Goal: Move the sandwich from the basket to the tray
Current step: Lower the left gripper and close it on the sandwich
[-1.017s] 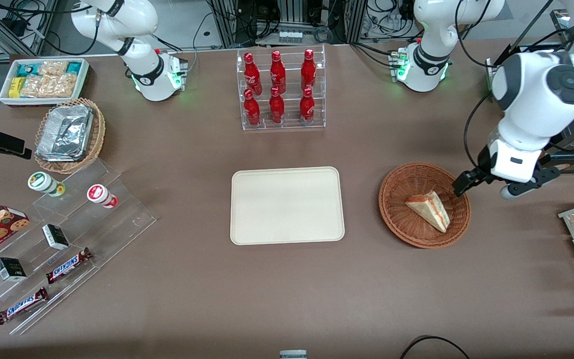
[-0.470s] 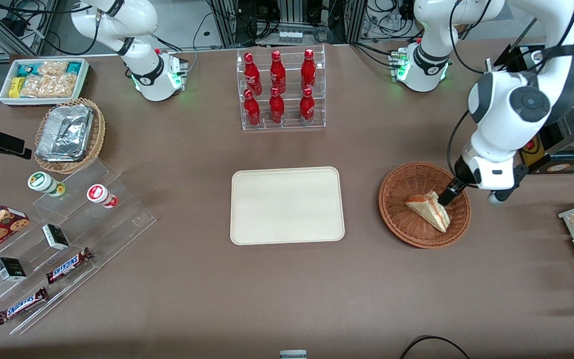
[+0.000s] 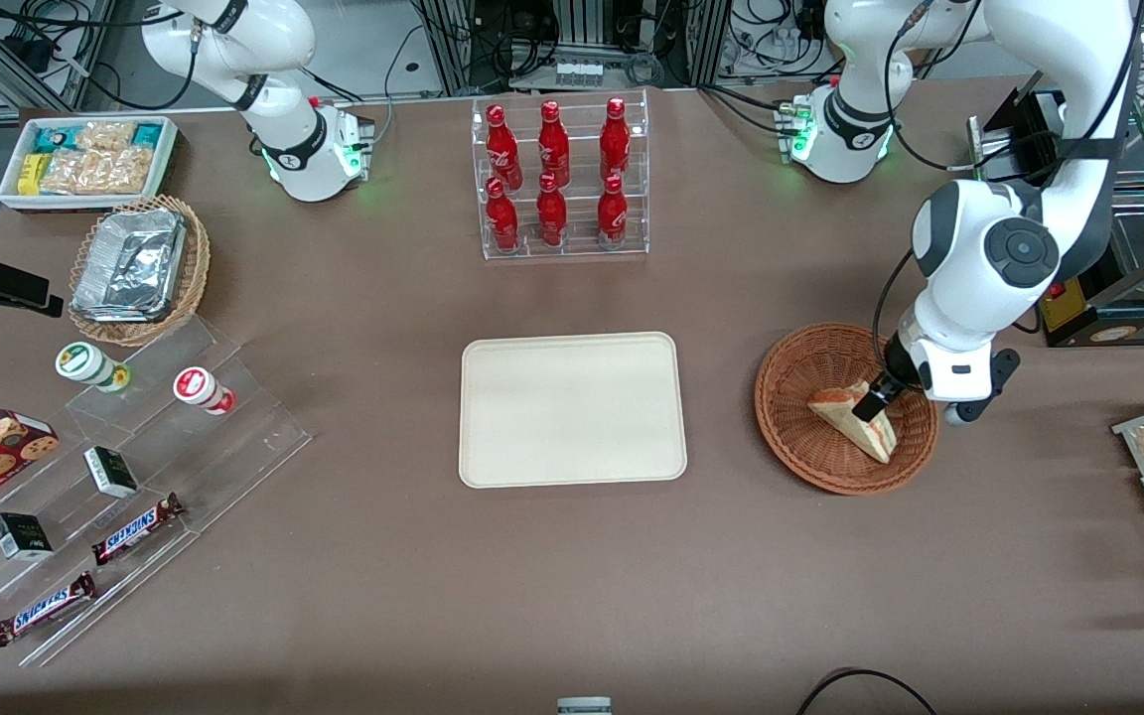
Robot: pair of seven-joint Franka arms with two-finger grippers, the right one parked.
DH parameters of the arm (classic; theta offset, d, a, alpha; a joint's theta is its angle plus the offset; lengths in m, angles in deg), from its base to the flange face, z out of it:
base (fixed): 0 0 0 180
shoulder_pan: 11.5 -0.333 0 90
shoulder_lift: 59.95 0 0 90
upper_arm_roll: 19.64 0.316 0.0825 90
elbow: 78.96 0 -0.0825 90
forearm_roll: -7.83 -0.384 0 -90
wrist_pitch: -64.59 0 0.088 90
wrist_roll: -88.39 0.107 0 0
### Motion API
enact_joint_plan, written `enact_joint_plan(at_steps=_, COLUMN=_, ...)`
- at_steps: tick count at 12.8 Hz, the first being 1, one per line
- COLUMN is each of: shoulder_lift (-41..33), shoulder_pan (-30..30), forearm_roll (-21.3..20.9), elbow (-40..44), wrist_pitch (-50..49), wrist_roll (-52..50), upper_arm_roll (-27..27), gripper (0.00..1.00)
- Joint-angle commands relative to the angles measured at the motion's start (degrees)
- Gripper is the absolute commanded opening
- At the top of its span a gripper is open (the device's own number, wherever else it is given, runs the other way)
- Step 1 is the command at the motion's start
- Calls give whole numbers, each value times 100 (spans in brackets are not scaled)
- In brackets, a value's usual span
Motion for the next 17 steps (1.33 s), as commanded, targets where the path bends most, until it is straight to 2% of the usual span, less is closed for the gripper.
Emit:
enact_joint_plan(at_steps=1, shoulder_lift=214, shoulder_pan=22, forearm_roll=-106, elbow=-57, wrist_pitch=272, wrist_roll=-164, upper_arm_roll=1, gripper=100)
enact_joint_plan(at_steps=9, shoulder_lift=732, shoulder_pan=13, forearm_roll=-106, elbow=-83, wrist_pitch=563, wrist_roll=-155, upper_arm_roll=10, gripper=100)
enact_joint_plan(at_steps=12, shoulder_lift=847, shoulder_pan=13, forearm_roll=-238, elbow=-74, wrist_pitch=572, wrist_roll=-137, upper_arm_roll=10, gripper=98)
enact_joint_plan(at_steps=13, shoulder_lift=865, shoulder_pan=13, forearm_roll=-238, elbow=-66, wrist_pitch=572, wrist_roll=-146, upper_arm_roll=10, gripper=72)
enact_joint_plan(at_steps=14, shoulder_lift=847, shoulder_pan=5, forearm_roll=-238, elbow=-66, wrist_pitch=572, wrist_roll=-120, upper_arm_roll=10, gripper=29)
enact_joint_plan(at_steps=15, shoulder_lift=821, shoulder_pan=5, forearm_roll=-281, elbow=-66, wrist_pitch=563, wrist_roll=-93, upper_arm_roll=19, gripper=0)
enact_joint_plan(at_steps=17, shoulder_lift=672, shoulder_pan=5, forearm_roll=-431, elbow=-48, wrist_pitch=484, wrist_roll=-128, upper_arm_roll=10, gripper=0)
